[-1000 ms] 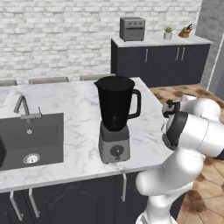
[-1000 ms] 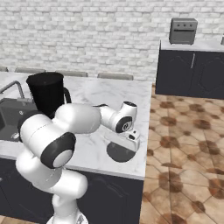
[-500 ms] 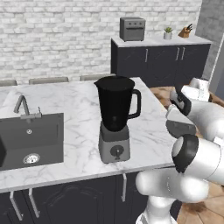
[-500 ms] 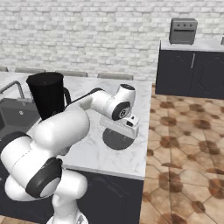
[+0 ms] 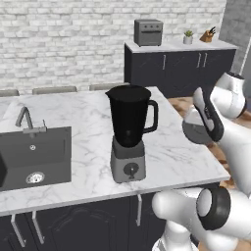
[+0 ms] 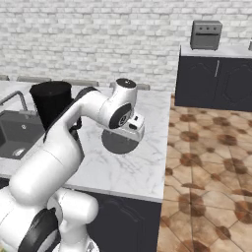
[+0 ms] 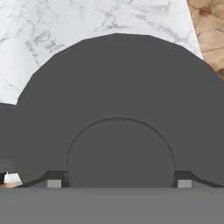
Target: Close the lid blender by securely placing the lid on top.
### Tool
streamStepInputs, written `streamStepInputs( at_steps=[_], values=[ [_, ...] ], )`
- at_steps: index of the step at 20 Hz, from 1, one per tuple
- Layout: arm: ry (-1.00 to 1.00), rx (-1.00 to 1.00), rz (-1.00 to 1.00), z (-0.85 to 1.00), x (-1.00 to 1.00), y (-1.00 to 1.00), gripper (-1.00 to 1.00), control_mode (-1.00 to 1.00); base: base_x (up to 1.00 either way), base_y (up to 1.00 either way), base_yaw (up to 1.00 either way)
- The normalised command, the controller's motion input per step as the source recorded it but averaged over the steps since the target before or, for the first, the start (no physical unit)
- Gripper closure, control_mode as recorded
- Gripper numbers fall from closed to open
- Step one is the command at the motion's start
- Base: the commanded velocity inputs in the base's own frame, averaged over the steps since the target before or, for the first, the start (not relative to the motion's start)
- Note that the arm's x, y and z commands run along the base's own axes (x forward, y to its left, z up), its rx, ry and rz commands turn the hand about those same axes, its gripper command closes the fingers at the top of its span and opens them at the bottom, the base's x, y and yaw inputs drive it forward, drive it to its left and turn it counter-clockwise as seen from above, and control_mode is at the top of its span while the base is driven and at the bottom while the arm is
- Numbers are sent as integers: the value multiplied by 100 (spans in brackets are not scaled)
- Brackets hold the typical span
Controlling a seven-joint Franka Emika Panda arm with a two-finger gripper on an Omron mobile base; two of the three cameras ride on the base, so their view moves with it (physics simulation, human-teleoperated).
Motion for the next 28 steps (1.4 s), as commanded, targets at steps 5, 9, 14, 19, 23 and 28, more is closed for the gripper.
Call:
streamStepInputs(
  at_steps=[5, 9, 14, 19, 23, 28],
  values=[
    [-27, -1, 9, 95, -20, 17, 100, -100, 0, 0, 0],
    [-26, -2, 11, 90, -19, 25, 100, -100, 0, 0, 0],
    [-21, -1, 15, 77, -9, 46, 100, -100, 0, 0, 0],
    [-8, 0, 18, 59, 0, 64, 100, -100, 0, 0, 0],
    [-1, -4, 13, 70, 0, 54, 100, -100, 0, 0, 0],
    [-1, -8, 10, 76, 0, 50, 100, -100, 0, 0, 0]
  ],
)
